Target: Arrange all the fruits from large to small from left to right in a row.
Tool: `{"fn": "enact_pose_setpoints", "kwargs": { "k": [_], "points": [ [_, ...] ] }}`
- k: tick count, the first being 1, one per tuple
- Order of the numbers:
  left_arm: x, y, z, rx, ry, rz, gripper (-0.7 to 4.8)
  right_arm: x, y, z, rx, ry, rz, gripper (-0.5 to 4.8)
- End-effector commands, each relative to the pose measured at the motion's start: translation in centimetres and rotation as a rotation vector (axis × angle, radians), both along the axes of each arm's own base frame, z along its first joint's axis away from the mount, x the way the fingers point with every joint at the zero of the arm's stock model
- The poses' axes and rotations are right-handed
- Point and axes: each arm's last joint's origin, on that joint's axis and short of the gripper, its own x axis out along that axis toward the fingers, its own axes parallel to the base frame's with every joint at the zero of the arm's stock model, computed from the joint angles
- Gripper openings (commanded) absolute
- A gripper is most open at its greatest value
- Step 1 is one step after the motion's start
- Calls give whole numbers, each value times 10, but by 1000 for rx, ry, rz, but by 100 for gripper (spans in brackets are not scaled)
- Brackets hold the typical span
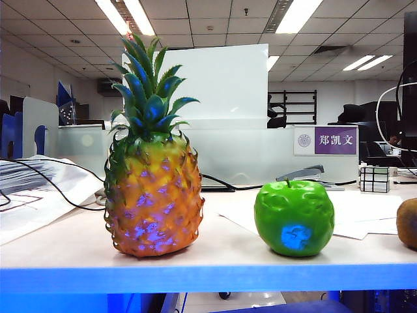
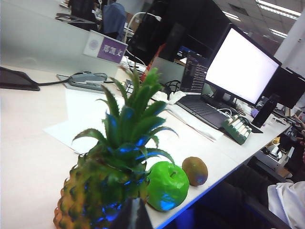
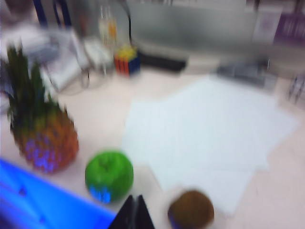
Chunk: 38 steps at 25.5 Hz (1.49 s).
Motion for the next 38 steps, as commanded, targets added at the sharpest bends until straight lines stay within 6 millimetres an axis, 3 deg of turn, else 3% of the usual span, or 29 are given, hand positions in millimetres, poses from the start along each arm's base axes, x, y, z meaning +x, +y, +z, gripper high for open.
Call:
{"fn": "enact_pose_setpoints", "kwargs": {
  "k": [1, 4, 9, 11, 27, 38],
  "points": [
    [-1, 0, 2, -2, -21, -3, -6, 19, 8, -10, 33, -56, -3, -4],
    [-1, 0, 2, -2, -24, -5, -6, 33, 14, -20, 63, -92, 18, -4],
    [-1, 0, 2, -2, -24, -5, -6, 63, 26, -60, 111, -117, 14, -4],
    [-1, 0, 2, -2, -24, -6, -6, 66, 27, -68, 101, -90, 14, -3],
    [-1, 0, 2, -2, -24, -5, -6, 67, 27, -74, 80, -76, 7, -4],
    [-1, 0, 2, -2, -21, -5, -6, 88, -6, -117, 58, -45, -371, -4]
  ]
}}
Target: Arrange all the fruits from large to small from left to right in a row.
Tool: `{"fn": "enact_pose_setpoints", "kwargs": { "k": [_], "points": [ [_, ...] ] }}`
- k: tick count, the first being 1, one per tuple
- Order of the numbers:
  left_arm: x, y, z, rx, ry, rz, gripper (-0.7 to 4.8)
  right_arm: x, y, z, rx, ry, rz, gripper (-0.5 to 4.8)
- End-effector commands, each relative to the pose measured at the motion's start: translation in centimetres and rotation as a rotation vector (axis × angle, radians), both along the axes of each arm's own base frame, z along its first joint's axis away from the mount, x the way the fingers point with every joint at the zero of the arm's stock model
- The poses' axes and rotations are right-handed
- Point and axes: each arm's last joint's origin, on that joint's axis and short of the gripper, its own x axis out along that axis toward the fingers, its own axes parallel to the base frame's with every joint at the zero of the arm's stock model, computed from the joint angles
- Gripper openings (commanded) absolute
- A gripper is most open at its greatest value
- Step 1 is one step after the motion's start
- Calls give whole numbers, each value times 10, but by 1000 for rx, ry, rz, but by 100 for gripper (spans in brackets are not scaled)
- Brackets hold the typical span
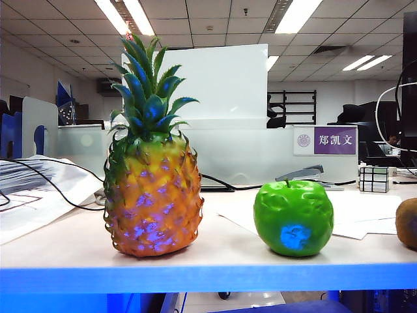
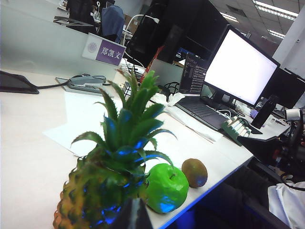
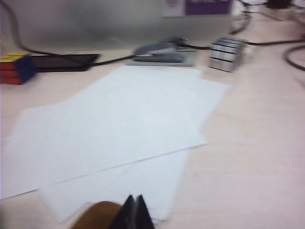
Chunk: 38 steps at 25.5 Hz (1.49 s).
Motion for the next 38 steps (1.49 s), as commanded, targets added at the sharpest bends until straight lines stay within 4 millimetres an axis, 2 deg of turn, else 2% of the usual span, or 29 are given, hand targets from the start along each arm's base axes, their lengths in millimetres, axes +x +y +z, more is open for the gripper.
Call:
{"fn": "enact_pose_setpoints", "kwargs": {
  "k": [1, 4, 12, 22, 38],
  "points": [
    [0, 0, 1, 0, -10, -6, -6, 4, -2, -6, -9, -37, -37, -4],
    [0, 0, 1, 0, -10, -6, -6, 8, -3, -19, -10, -51, -36, -4],
    [0, 0, 1, 0, -11, -6, -6, 8, -5, -12, -22, -124, -102, -4],
    [0, 0, 1, 0, -10, -6, -6, 8, -7, -15, 8, -91, -200, -4],
    [0, 0, 1, 0, -10, -6, -6, 8, -7, -16, 7, -86, -200, -4]
  ]
}}
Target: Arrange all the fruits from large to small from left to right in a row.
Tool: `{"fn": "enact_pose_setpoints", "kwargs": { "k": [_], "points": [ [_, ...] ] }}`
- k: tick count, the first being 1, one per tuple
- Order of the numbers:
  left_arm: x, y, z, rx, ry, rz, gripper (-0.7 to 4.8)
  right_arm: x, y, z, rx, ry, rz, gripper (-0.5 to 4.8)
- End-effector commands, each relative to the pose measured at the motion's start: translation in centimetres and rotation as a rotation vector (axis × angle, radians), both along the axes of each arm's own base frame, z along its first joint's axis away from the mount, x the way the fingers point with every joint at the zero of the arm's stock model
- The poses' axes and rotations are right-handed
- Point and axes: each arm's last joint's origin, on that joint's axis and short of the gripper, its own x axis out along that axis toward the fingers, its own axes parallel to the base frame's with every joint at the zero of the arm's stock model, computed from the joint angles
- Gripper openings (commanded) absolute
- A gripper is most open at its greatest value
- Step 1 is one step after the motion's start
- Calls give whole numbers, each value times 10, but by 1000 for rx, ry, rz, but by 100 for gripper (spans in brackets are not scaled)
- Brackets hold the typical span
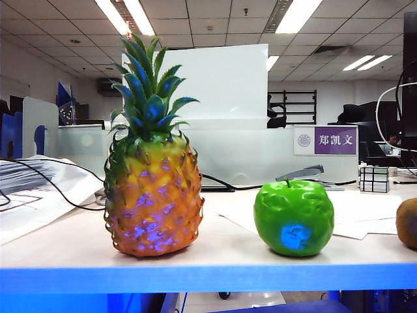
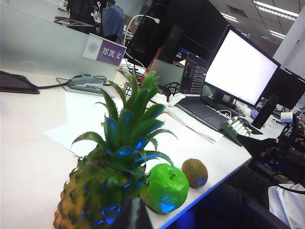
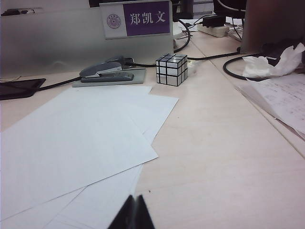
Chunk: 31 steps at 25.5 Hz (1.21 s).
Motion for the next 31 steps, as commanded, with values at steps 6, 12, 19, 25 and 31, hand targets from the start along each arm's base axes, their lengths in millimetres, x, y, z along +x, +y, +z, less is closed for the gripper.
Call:
{"fn": "enact_pose_setpoints", "kwargs": {
  "k": [6, 12, 19, 25, 31],
  "points": [
    [0, 0, 1, 0, -11, -6, -6, 0, 0, 0, 2, -9, -1, -4],
    [0, 0, 1, 0, -11, -6, -6, 0, 0, 0, 2, -9, -1, -4],
    [2, 2, 0, 160, -178, 95, -6, 0, 0, 0, 3, -9, -2, -4],
    [5, 7, -1, 250, -227, 311, -6, 0, 0, 0, 3, -8, -1, -4],
    [10, 18, -8, 292, -115, 598, -6, 0, 0, 0, 3, -8, -2, -4]
  ]
}}
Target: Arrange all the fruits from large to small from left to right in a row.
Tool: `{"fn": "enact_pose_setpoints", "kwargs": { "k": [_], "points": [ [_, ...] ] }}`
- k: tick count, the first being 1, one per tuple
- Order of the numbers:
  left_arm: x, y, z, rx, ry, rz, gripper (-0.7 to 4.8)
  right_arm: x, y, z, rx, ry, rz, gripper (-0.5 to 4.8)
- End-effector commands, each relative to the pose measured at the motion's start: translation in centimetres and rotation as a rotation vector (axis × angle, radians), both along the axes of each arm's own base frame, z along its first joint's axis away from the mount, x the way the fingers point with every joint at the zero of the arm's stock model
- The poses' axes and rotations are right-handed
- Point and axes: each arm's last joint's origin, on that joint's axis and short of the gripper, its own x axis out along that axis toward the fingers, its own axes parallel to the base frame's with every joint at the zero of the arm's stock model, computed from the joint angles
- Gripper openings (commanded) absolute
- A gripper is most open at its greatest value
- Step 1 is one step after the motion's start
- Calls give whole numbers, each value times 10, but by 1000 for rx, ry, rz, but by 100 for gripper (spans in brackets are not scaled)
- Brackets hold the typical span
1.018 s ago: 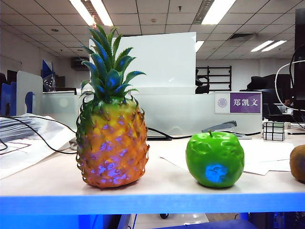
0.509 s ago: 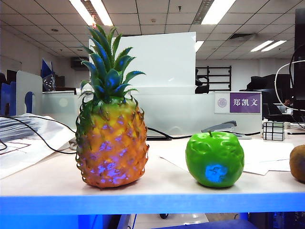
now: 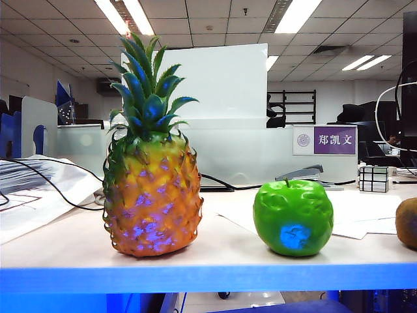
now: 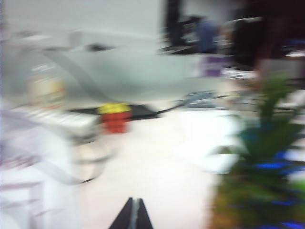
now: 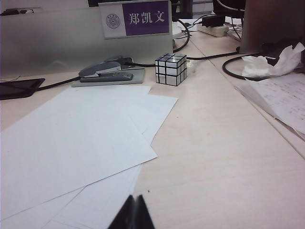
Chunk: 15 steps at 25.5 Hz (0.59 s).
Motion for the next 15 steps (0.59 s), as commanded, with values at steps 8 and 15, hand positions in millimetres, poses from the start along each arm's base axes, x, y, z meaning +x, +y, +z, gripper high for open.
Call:
{"fn": "enact_pose_setpoints", "kwargs": {
  "k": [8, 15],
  "points": [
    [2, 13, -5, -1, 48, 252, -6, 0, 0, 0, 3, -8, -1, -4],
    [3, 14, -5, -6, 57, 297, -6, 0, 0, 0, 3, -8, -1, -4]
  ]
}}
